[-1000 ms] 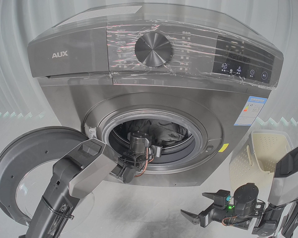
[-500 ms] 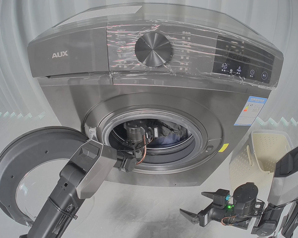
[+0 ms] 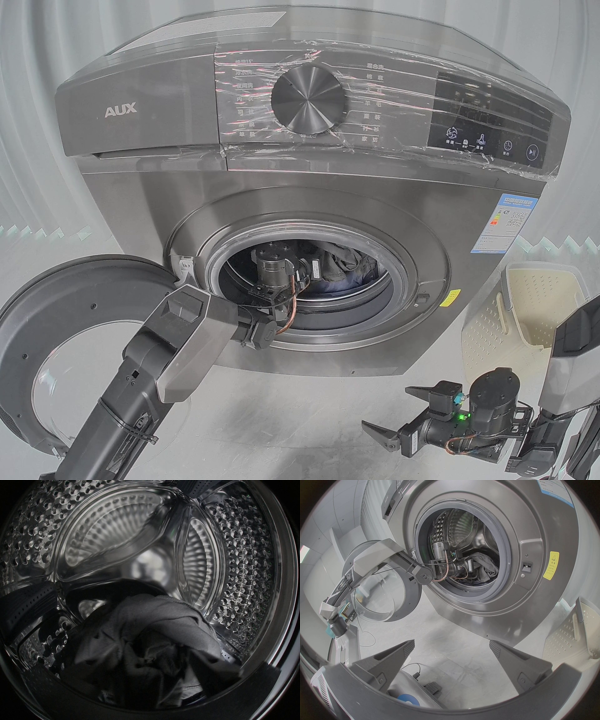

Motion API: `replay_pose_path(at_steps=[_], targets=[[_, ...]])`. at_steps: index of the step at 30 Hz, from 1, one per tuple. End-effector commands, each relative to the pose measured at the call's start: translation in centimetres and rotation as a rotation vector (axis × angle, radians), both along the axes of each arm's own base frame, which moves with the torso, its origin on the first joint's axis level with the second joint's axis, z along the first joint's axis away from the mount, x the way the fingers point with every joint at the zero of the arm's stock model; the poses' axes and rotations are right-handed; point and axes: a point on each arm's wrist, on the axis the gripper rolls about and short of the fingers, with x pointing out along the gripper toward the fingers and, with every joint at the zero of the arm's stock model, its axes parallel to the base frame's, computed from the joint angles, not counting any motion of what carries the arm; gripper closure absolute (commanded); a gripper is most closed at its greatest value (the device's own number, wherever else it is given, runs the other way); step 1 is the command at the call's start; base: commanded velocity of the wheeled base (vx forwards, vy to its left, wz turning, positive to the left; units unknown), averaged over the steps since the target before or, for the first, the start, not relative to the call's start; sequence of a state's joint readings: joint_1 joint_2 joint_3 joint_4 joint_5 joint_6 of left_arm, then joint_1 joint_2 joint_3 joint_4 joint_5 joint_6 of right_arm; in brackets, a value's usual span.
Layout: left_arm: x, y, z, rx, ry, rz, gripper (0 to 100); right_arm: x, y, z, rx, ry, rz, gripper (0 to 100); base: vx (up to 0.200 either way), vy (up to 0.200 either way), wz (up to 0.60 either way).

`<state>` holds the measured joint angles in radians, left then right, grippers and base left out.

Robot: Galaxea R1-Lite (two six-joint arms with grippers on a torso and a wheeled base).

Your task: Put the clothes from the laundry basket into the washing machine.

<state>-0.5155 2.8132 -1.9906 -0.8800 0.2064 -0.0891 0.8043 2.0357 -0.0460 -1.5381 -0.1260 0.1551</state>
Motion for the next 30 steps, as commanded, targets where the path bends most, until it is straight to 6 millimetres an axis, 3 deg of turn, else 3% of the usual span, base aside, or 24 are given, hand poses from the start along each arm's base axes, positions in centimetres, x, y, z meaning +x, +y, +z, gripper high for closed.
replay_pose_path(at_steps=[1,8,13,26,27,29,30], targets=[[-1.8,-0.3,1.6,0.018,0.031,-0.021,0,0.0,0.0,0.0,-0.001,0.001,-0.002,0,0.000,0.000,0.00],[-4.7,0.2,1.7,0.067,0.103,-0.044,0,0.0,0.0,0.0,-0.001,0.001,0.001,0,0.000,0.000,0.00],[-8.1,0.5,2.7,0.089,0.131,-0.087,0,-0.1,-0.1,0.0,-0.002,0.002,-0.002,0,0.000,0.000,0.00],[-19.7,0.7,4.8,0.115,0.165,-0.262,0,-0.1,-0.3,0.2,0.003,-0.003,-0.008,0,0.000,0.000,0.00],[-19.7,0.7,4.8,0.115,0.165,-0.262,0,-0.1,-0.3,0.2,0.003,-0.003,-0.008,0,0.000,0.000,0.00],[-22.4,1.1,5.2,0.111,0.157,-0.303,0,-0.1,-0.5,0.7,0.014,-0.019,-0.013,0,0.000,0.000,0.00],[-22.4,1.1,5.2,0.111,0.157,-0.303,0,-0.1,-0.5,0.7,0.014,-0.019,-0.013,0,0.000,0.000,0.00]])
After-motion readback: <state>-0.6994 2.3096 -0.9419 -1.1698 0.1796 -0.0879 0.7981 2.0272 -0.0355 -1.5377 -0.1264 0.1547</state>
